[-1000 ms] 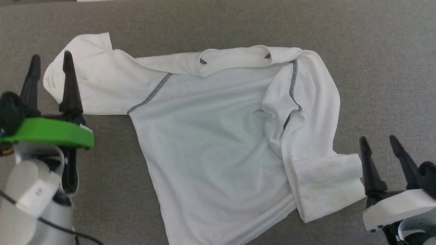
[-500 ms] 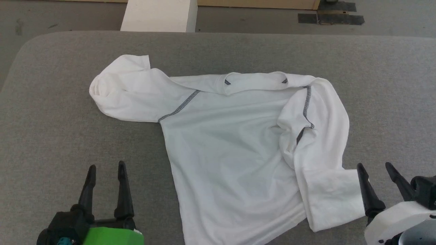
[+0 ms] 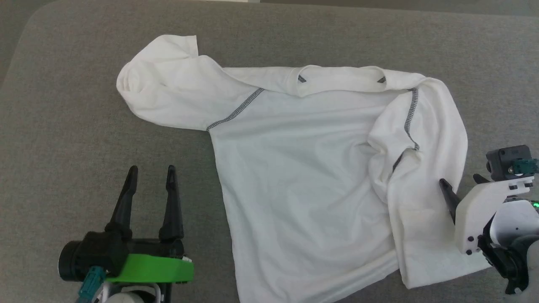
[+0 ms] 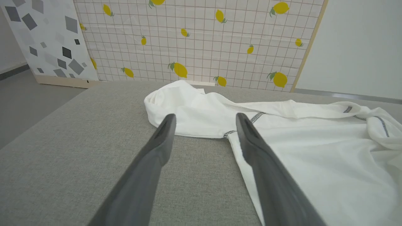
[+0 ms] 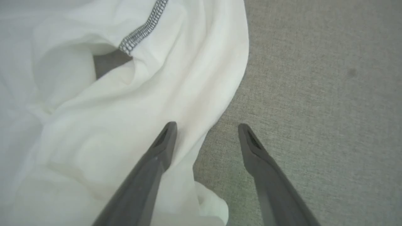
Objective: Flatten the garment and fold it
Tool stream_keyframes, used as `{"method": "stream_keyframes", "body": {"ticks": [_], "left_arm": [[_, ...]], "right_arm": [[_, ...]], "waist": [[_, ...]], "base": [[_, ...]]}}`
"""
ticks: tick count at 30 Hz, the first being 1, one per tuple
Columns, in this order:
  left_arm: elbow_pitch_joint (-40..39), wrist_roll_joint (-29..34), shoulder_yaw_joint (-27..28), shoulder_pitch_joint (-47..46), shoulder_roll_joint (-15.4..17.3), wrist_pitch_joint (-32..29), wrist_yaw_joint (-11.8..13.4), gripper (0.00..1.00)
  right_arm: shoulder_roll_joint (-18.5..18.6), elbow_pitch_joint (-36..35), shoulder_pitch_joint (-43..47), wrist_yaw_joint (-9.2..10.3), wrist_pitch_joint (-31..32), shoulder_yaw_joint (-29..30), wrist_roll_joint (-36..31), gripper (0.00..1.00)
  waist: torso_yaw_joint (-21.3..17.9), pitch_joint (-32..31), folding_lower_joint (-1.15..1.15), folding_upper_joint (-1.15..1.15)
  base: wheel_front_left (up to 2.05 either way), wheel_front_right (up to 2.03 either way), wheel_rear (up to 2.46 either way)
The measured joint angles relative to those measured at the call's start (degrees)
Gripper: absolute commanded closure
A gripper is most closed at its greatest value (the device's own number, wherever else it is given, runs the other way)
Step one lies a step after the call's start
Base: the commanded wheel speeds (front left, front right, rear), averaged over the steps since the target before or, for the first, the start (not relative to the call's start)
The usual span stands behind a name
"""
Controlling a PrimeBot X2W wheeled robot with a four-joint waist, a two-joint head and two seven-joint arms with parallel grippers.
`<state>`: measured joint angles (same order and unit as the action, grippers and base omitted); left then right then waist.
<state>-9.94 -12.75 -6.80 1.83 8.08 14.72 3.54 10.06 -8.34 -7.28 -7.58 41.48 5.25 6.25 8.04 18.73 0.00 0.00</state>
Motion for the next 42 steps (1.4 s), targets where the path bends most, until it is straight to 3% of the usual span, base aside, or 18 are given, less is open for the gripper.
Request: {"method": "stream_keyframes", "body": {"ticks": [2,3,4,10,14,21,26,29,32,33,34,35,42], "left_arm": [[0.29,0.0,-0.1,-0.23,-0.69,0.0,-0.27,0.0],[0.43,0.01,-0.02,-0.3,-0.88,0.0,-0.46,0.0],[0.56,0.02,0.03,-0.4,-0.97,0.0,-0.49,0.0],[1.13,0.08,1.12,-0.67,-1.44,0.0,-0.96,0.0],[1.12,0.07,1.81,-0.58,-2.05,0.0,-1.02,0.0],[1.45,-0.03,1.44,-0.71,-2.96,0.0,-2.33,0.0],[2.53,-0.19,0.1,-2.24,-3.54,0.0,-3.83,0.0],[3.09,-0.19,-0.34,-3.57,-3.98,0.0,-4.54,0.0],[3.63,-0.19,-0.74,-4.52,-4.14,0.0,-4.95,0.0],[3.76,-0.18,-0.81,-4.73,-4.19,0.0,-5.05,0.0],[3.91,-0.16,-0.88,-4.85,-4.2,0.01,-5.09,0.0],[4.02,-0.08,-0.92,-4.91,-4.24,0.0,-5.09,0.0],[5.13,0.21,-0.71,-5.03,-4.38,0.0,-5.28,0.0]], "right_arm": [[0.07,1.89,-1.03,0.0,0.89,-0.03,0.49,0.0],[-0.02,2.86,-1.31,0.0,1.09,-0.12,0.65,0.55],[-0.16,3.63,-1.47,0.0,1.37,-0.04,0.8,1.0],[0.04,4.0,-2.93,0.0,1.4,0.58,1.43,1.0],[3.3,1.04,-4.35,0.0,3.58,2.24,2.41,1.0],[21.46,-3.55,-12.0,0.0,10.63,3.98,2.36,1.0],[36.02,2.3,-18.05,0.0,9.03,1.9,0.89,1.0],[38.36,7.21,-21.59,0.0,5.55,0.58,-0.33,1.0],[37.28,11.94,-25.27,0.0,1.19,-0.54,-2.83,1.0],[36.22,13.7,-26.29,0.0,-0.4,-0.82,-3.77,0.74],[35.34,15.1,-26.89,-0.01,-1.4,-1.12,-4.52,0.31],[34.05,16.83,-27.35,0.0,-2.21,-1.33,-5.22,0.0],[26.95,20.73,-27.87,-0.01,-7.93,-1.41,-4.88,0.0]], "waist": [[0.87,0.83,0.0,0.0],[1.29,1.19,0.0,0.0],[1.62,1.44,0.0,0.0],[3.2,1.6,0.0,0.0],[2.72,0.69,0.0,0.0],[2.11,1.43,0.0,0.0],[3.43,3.81,0.0,0.0],[4.82,5.22,0.0,0.0],[6.1,6.73,0.0,0.0],[6.51,7.24,0.0,0.0],[6.81,7.58,0.0,0.0],[7.16,7.93,0.0,0.0],[7.68,7.18,0.01,0.0]], "base": [[0.0,0.0,0.0],[0.0,0.0,0.0],[0.0,0.0,0.0],[0.0,0.0,0.0],[0.0,0.0,0.0],[0.0,0.0,0.0],[0.0,0.0,0.0],[0.0,0.0,0.0],[0.0,0.0,0.0],[0.0,0.0,0.0],[0.0,0.0,0.0],[0.0,0.0,0.0],[0.0,0.0,0.0]]}}
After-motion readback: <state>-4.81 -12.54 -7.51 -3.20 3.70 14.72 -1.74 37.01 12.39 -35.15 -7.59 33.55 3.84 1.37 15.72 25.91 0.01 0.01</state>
